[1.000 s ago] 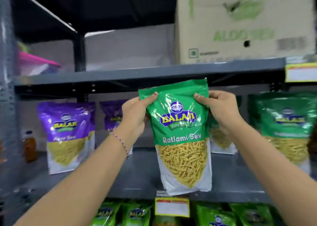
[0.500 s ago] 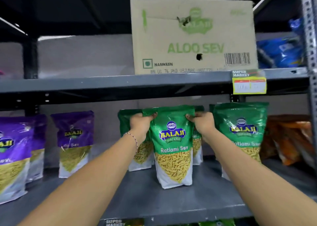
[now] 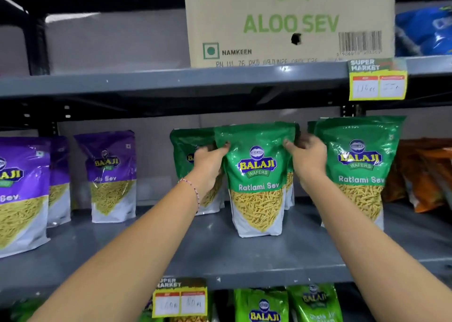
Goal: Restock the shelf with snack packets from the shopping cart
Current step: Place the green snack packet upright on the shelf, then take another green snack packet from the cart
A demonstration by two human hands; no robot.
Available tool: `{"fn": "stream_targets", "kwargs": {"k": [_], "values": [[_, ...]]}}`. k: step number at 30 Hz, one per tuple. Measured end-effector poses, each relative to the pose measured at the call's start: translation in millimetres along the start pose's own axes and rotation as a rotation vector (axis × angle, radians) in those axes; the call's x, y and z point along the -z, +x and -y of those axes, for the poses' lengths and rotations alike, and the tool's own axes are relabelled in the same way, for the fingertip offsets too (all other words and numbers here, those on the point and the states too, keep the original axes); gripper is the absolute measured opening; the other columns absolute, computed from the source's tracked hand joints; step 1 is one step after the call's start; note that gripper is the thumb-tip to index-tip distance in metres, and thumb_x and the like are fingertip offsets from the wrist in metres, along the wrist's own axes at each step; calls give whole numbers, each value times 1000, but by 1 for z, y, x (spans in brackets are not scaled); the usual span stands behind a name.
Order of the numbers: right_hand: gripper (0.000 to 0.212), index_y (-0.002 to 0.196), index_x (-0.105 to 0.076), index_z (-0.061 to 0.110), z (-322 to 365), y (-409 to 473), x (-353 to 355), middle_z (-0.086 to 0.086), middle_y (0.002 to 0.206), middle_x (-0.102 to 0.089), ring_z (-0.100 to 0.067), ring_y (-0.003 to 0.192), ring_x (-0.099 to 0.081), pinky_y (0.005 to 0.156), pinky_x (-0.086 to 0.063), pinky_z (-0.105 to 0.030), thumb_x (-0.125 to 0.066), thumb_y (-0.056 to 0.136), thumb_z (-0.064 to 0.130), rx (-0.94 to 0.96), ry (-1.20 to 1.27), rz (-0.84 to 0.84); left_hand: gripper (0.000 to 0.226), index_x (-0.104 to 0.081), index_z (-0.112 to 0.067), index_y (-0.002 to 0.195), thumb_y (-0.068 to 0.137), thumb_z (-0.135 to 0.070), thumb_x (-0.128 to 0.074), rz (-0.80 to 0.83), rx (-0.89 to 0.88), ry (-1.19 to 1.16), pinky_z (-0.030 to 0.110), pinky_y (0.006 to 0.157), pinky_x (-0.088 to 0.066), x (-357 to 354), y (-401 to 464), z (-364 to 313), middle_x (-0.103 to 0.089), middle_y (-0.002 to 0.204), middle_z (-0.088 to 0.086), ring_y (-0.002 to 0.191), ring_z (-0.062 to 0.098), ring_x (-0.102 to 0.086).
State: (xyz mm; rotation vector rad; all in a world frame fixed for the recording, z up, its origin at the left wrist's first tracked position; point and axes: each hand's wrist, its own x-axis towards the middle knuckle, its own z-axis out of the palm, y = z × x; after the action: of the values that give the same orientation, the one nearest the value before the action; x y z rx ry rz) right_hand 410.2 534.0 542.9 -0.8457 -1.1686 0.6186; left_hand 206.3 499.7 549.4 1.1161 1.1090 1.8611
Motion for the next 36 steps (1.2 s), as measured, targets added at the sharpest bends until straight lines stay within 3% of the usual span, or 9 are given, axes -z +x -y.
{"fn": "stream_targets", "kwargs": {"k": [4, 6, 13, 18, 21, 23, 26, 29, 36], "values": [[36, 119, -58, 17, 3, -90, 5, -5, 120, -64, -14, 115, -61, 86, -49, -14, -68, 86, 6, 196, 202, 12, 35, -60, -14, 122, 88, -22, -66, -13, -5, -57, 40, 103, -46, 55, -60, 13, -65, 126, 5, 117, 21, -59], [34, 112, -58, 22, -4, -150, -6, -6, 118, -66, -12, 113, -63, 86, -49, -15, -66, 86, 1, 223, 307, 153, 27, -61, -17, 117, 90, -17, -63, -36, -18, -112, 38, 103, -47, 95, -97, 23, -64, 128, 5, 118, 21, -59], [40, 119, -59, 24, -80, -359, -97, 9, 119, -65, -6, 116, -60, 97, -49, -30, -67, 84, 5, 5, 266, 854, 34, -60, -11, 113, 80, -16, -61, -216, 53, -250, 35, 97, -52, 249, -243, 77, -68, 123, 9, 114, 23, -64], [43, 120, -61, 36, -162, -500, -145, 3, 121, -68, -17, 111, -65, 95, -53, -44, -62, 81, 16, -171, -40, 1372, 23, -63, 3, 111, 91, 3, -51, -542, 382, 27, 18, 61, -54, 366, -344, 172, -76, 81, -1, 68, 7, -70], [52, 125, -60, 32, -211, -569, -157, -4, 118, -69, -23, 104, -67, 88, -51, -22, -58, 80, 5, -151, -244, 1742, 24, -72, -9, 94, 86, 6, -55, -604, 592, 305, 17, 56, -48, 416, -408, 234, -71, 70, 1, 61, 4, -62], [51, 127, -59, 20, -236, -601, -158, -7, 121, -65, -24, 107, -63, 79, -43, -13, -57, 81, -1, -26, -458, 1978, 28, -75, -24, 95, 80, -4, -64, -539, 769, 487, 21, 66, -49, 442, -446, 275, -68, 86, 3, 79, 9, -63], [37, 117, -63, 17, -260, -634, -154, -11, 123, -63, -31, 114, -60, 94, -46, -33, -60, 81, 14, 373, -787, 2204, 35, -63, -10, 118, 83, -4, -60, -306, 1044, 670, 27, 85, -51, 464, -492, 323, -66, 113, 9, 104, 25, -63], [31, 115, -62, 14, -264, -655, -160, -9, 119, -65, -29, 115, -59, 99, -41, -40, -64, 84, 17, 716, -1037, 2352, 46, -57, 0, 122, 77, -5, -51, -250, 1109, 705, 37, 98, -46, 474, -515, 349, -63, 123, 23, 115, 35, -59], [22, 104, -68, 11, -284, -667, -185, -8, 108, -72, -29, 106, -64, 98, -40, -42, -54, 88, 8, 890, -975, 2343, 73, -54, 3, 127, 63, -25, -34, -228, 1103, 785, 30, 106, -40, 496, -517, 361, -59, 132, 19, 124, 29, -56]]}}
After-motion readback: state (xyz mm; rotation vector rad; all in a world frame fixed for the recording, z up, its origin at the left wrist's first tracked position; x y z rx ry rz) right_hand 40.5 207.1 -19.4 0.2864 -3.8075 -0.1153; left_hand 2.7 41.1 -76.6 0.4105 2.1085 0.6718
